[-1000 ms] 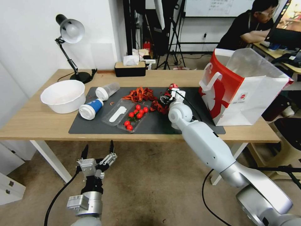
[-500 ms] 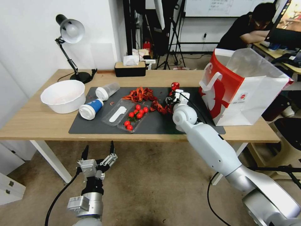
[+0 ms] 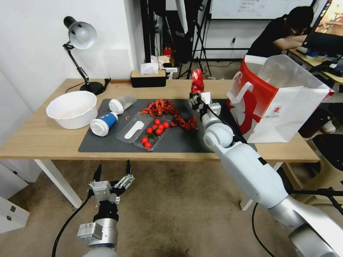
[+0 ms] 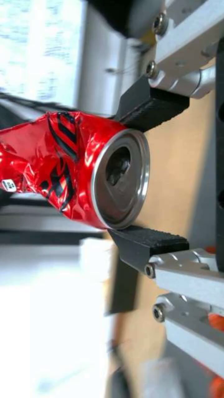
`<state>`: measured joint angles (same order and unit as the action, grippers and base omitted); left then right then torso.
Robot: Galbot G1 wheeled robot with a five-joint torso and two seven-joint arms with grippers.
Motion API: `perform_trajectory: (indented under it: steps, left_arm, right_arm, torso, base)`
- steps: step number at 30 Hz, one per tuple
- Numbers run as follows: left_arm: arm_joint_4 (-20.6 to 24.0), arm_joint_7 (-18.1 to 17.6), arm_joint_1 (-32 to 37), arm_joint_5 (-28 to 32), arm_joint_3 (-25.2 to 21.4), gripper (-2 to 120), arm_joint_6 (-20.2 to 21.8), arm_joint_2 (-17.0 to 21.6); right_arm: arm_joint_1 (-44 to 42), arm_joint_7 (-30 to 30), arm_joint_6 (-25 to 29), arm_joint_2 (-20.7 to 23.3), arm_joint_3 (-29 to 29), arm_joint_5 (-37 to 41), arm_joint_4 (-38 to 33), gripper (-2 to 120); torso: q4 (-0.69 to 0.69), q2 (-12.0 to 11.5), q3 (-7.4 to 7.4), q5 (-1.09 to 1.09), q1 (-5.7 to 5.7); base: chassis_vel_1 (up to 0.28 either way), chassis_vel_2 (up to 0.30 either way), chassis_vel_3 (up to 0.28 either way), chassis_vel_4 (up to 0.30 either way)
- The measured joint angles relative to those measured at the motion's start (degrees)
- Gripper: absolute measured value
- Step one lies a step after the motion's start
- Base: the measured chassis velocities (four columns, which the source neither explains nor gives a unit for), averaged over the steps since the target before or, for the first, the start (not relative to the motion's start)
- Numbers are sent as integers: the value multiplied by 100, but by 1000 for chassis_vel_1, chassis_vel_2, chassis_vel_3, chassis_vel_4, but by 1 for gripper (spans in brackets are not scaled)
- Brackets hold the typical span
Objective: Pick up the trash from the table and place it into the takeout bag.
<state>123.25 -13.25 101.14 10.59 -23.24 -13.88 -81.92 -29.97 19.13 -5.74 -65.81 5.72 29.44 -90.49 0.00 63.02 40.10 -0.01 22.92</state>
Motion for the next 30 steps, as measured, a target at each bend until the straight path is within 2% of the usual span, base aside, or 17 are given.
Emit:
perform_trajectory:
  steps: [3, 8, 11, 12, 13, 15, 18, 23, 29, 30]
  left_arm:
    - [-4, -7, -7, 22, -13, 100, 3, 23]
    - [10, -10, -2, 39, -41, 100, 14, 57]
    - [20, -14, 0, 48, -58, 100, 18, 87]
    - [20, -14, 0, 48, -58, 100, 18, 87]
    - [24, -15, 0, 48, -47, 100, 20, 92]
    - [25, -15, -7, 45, -7, 100, 28, 94]
    - [24, -15, -19, 33, 34, 100, 34, 97]
    - [56, -15, -16, 16, 68, 100, 59, 92]
    - [79, -15, 3, 11, 66, 100, 63, 90]
    - [83, -15, 7, 10, 64, 100, 63, 89]
  right_arm:
    - [-179, 122, 15, 289, -292, 8, -741, 51]
    - [-447, 412, -207, 713, -824, 119, -1410, 51]
    - [-796, 805, -601, 1199, -1530, 434, -1990, 51]
    - [-796, 805, -601, 1199, -1530, 434, -1990, 51]
    - [-948, 1029, -809, 1456, -1841, 675, -2276, 51]
    - [-1115, 1298, -1021, 1768, -2124, 1056, -2576, 51]
    - [-1285, 1508, -1118, 2000, -2292, 1294, -2770, 51]
    - [-1537, 1794, -1258, 2112, -2504, 1603, -2910, 51]
    - [-1616, 1868, -1294, 2092, -2552, 1710, -2902, 51]
    - [-1627, 1871, -1294, 2088, -2559, 1720, -2898, 55]
  torso:
    - [0, 0, 0, 1, 0]
    - [1, 0, 0, 2, -1]
    - [-3, 0, 0, 2, -1]
    - [-3, 0, 0, 2, -1]
    - [-4, 1, 0, 2, -1]
    - [-2, 2, -1, 2, -2]
    - [-1, 1, -1, 1, -1]
    - [0, 1, 0, 2, -1]
    - [1, 1, 0, 2, -1]
    - [1, 1, 0, 2, -1]
  base:
    - [0, 0, 0, 0]
    - [0, 0, 0, 0]
    - [0, 0, 0, 0]
    - [0, 0, 0, 0]
    - [0, 0, 0, 0]
    - [0, 0, 0, 0]
    - [0, 0, 0, 0]
    - [0, 0, 0, 0]
    - [0, 0, 0, 0]
    - [0, 0, 0, 0]
